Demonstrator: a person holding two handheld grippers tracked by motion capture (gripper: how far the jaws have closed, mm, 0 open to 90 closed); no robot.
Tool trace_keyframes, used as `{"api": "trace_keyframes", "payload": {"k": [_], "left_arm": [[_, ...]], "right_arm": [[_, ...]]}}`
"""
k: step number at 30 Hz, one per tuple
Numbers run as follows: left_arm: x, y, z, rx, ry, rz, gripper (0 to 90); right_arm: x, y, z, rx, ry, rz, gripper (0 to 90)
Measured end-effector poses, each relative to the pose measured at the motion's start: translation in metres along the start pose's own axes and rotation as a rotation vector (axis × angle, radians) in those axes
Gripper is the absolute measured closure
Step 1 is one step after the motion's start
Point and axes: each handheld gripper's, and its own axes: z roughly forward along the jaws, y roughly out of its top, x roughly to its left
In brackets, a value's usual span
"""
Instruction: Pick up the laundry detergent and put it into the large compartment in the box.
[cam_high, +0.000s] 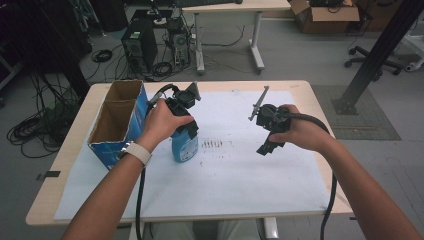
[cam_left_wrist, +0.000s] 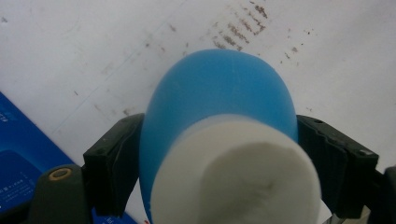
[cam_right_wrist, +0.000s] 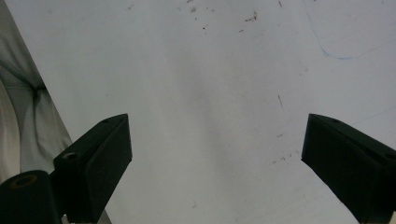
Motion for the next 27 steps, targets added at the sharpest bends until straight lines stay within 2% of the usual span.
{"api": "trace_keyframes", "payload": {"k": [19, 27], "left_arm": [[0.0004, -0.0014, -0.0004, -0.005, 0.033, 0.009, 35.6], [0.0030, -0.0023, -0.0017, -0.022, 0.025, 0.012, 36.4]], "right_arm": [[-0.0001, -0.0011, 0.0018, 0.004, 0.004, 0.002, 8.6], [-0.0006, -0.0021, 0.0013, -0.002, 0.004, 0.005, 8.6]]}}
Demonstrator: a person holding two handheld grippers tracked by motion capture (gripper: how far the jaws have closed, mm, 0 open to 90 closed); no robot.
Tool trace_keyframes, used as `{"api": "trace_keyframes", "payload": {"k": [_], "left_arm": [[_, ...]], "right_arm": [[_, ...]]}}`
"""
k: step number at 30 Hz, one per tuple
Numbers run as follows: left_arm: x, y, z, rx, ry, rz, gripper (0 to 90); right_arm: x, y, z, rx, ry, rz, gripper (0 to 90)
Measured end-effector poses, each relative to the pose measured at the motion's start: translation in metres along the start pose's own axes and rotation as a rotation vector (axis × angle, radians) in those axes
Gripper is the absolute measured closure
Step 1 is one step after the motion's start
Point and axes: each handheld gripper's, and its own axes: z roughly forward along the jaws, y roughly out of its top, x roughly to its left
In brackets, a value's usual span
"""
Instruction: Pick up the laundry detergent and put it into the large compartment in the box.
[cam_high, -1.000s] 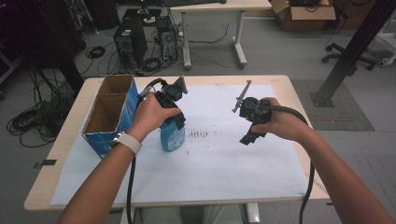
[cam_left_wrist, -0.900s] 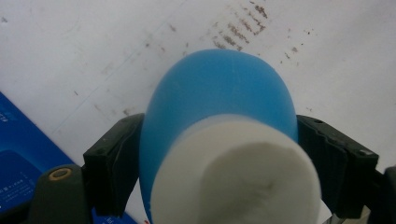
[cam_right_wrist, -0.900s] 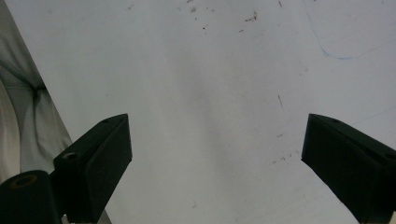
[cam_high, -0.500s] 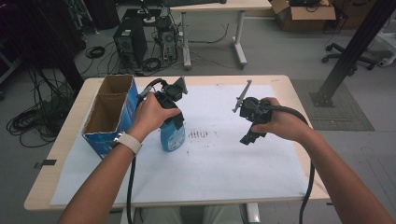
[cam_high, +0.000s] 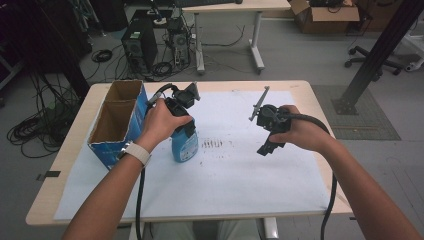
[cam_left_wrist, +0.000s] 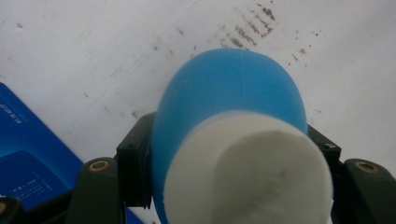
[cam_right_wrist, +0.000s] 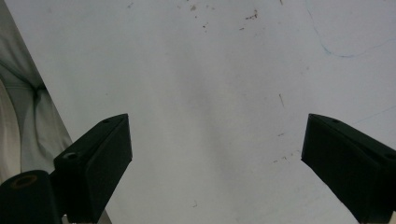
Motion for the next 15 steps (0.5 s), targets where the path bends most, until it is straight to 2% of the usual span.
{"api": "trace_keyframes", "payload": {"k": [9, 15], "left_arm": [[0.006, -0.004, -0.010, -0.013, -0.018, -0.041, 36.8], [0.004, -0.003, -0.024, -0.012, -0.001, -0.037, 36.9]], "right_arm": [[-0.002, -0.003, -0.002, 0.004, -0.004, 0.007, 8.6], [0.000, -0.002, -0.001, 0.003, -0.002, 0.002, 8.7]]}}
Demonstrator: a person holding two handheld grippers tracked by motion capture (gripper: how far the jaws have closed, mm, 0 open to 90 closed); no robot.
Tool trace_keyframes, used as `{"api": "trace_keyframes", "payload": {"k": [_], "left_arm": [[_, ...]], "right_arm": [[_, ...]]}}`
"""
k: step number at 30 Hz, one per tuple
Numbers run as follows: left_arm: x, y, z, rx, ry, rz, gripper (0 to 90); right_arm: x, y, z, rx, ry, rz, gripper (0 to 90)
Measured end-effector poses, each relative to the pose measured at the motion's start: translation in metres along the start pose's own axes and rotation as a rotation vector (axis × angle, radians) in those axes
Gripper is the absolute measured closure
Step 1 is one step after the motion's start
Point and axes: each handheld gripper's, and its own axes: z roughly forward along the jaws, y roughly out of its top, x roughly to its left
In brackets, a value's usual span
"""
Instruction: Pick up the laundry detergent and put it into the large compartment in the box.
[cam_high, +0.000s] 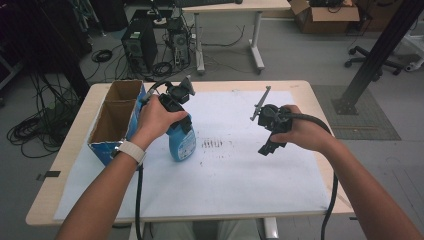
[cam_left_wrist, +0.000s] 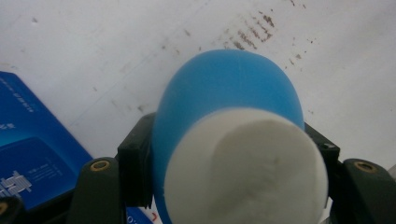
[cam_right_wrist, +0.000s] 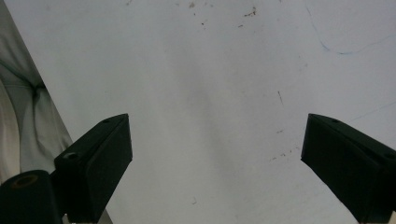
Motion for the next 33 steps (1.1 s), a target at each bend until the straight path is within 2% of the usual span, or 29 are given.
{"api": "trace_keyframes", "payload": {"k": [5, 6, 8, 12, 13, 15, 20, 23, 24, 25, 26, 28, 29, 33], "left_arm": [[-0.004, 0.001, -0.023, -0.004, 0.019, -0.003, 36.9], [-0.005, 0.002, -0.033, -0.004, 0.021, -0.011, 36.9], [-0.005, 0.002, -0.037, 0.001, 0.021, -0.009, 36.9], [-0.005, 0.003, -0.058, -0.002, 0.017, -0.020, 36.8], [-0.004, 0.003, -0.068, 0.009, 0.012, -0.024, 36.9], [-0.004, 0.003, -0.072, 0.010, 0.013, -0.026, 36.9], [-0.005, 0.006, -0.096, 0.020, 0.041, -0.030, 37.0], [-0.002, 0.008, -0.112, 0.017, 0.042, -0.058, 36.9], [0.000, 0.009, -0.121, 0.005, 0.044, -0.071, 37.0], [0.002, 0.010, -0.129, 0.008, 0.048, -0.067, 37.0], [0.002, 0.010, -0.129, 0.008, 0.048, -0.067, 37.0], [0.005, 0.013, -0.146, -0.002, 0.061, -0.097, 37.0], [0.005, 0.013, -0.146, -0.002, 0.061, -0.097, 37.0], [0.013, 0.014, -0.170, -0.021, 0.076, -0.138, 37.0]], "right_arm": [[0.000, -0.001, -0.001, -0.004, -0.002, -0.001, 8.7], [0.001, -0.002, -0.001, -0.003, -0.003, 0.002, 8.7], [0.001, -0.003, -0.002, -0.004, -0.003, 0.001, 8.7], [0.002, -0.003, -0.001, -0.004, -0.005, -0.001, 9.2], [0.002, -0.003, -0.001, -0.003, -0.004, -0.002, 9.2], [0.002, -0.002, -0.001, -0.004, -0.003, -0.005, 9.2], [0.002, -0.001, -0.001, -0.004, -0.001, -0.009, 9.2], [0.003, 0.000, -0.002, -0.003, 0.000, -0.010, 9.2], [0.003, 0.000, -0.002, -0.005, -0.001, -0.011, 9.2], [0.003, 0.000, -0.002, -0.007, -0.002, -0.011, 9.2], [0.003, 0.000, -0.002, -0.007, -0.002, -0.011, 9.2], [0.003, -0.001, -0.003, -0.004, -0.002, -0.011, 9.2], [0.003, -0.001, -0.003, -0.004, -0.002, -0.011, 9.2], [0.002, -0.003, -0.003, -0.003, -0.005, -0.003, 9.1]]}}
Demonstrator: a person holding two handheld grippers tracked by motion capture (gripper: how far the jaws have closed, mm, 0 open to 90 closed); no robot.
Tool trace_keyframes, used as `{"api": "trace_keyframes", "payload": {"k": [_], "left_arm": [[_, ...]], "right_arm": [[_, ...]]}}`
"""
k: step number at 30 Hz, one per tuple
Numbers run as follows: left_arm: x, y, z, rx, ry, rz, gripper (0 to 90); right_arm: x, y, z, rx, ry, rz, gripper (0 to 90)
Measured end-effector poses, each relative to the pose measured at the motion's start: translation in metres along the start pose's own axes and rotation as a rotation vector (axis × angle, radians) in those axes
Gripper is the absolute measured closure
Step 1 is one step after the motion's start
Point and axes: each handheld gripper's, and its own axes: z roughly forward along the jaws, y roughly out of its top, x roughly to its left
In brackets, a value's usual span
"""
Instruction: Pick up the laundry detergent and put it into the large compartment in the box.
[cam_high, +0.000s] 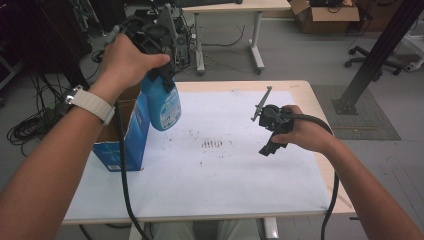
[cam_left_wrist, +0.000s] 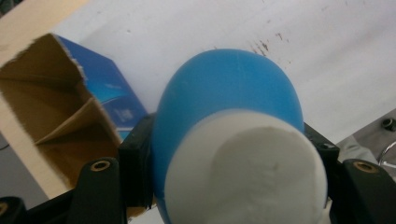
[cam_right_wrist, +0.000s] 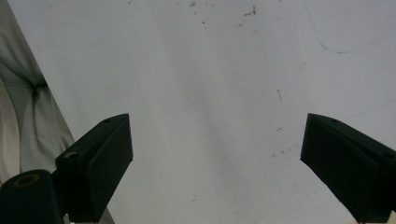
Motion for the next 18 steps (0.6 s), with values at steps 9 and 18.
{"api": "trace_keyframes", "payload": {"k": [9, 18], "left_arm": [[0.018, 0.002, -0.032, 0.018, 0.024, -0.087, 37.0], [0.044, -0.007, -0.052, 0.014, 0.068, -0.218, 37.1]], "right_arm": [[-0.001, 0.003, 0.000, -0.002, 0.002, -0.008, 9.1], [-0.002, 0.004, 0.001, -0.001, 0.004, -0.011, 9.1]]}}
